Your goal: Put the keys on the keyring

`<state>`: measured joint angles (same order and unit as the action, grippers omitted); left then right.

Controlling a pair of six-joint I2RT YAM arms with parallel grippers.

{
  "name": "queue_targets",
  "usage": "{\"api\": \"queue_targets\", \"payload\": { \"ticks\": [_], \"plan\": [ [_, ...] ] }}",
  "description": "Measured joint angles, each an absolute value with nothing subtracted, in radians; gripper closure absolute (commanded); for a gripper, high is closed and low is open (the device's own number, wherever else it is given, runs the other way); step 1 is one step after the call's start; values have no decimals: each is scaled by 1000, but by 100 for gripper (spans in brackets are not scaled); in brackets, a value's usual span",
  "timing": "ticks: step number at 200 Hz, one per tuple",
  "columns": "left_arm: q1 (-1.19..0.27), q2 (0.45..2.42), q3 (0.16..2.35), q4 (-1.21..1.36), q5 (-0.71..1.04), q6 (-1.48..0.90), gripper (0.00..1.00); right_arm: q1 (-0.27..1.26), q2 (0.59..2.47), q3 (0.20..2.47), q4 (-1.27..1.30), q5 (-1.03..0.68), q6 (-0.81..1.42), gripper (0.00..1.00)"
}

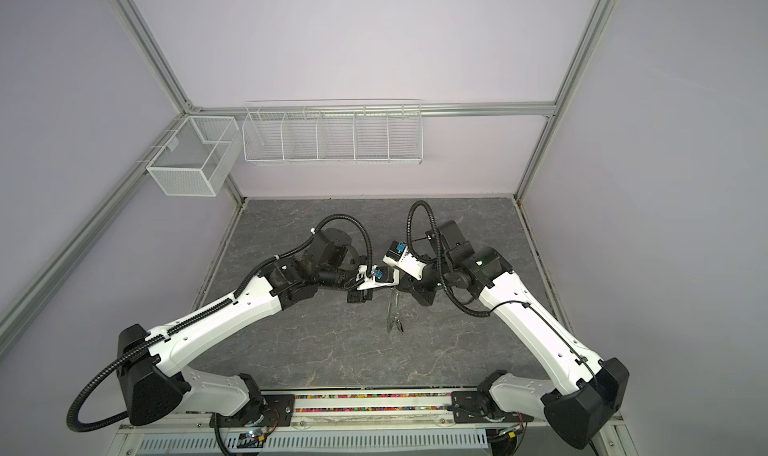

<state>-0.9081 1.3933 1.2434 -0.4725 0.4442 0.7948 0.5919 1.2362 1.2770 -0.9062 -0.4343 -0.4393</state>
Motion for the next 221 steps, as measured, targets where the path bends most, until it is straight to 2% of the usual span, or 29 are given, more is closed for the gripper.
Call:
{"api": "queue_targets", "payload": {
  "ticks": [15,83,111,146,221],
  "plan": [
    [-908,1393,1244,-469,444,790,100,592,1236,1277,-907,-435,-443,93],
    [-908,1396,1243,-468,459,775,100,591,1222,1269,-899,-421,-445,93],
    [-908,1397,1234,-448,471,747,100,588,1214,1264,-878,-407,-440,72],
    [-877,1373,1134,-345,506,654,100,545,1162,1211,-809,-382,-418,60],
    [-833,1288,967,49,516,379,100,531,1065,1046,-629,-381,-245,53]
  ]
}}
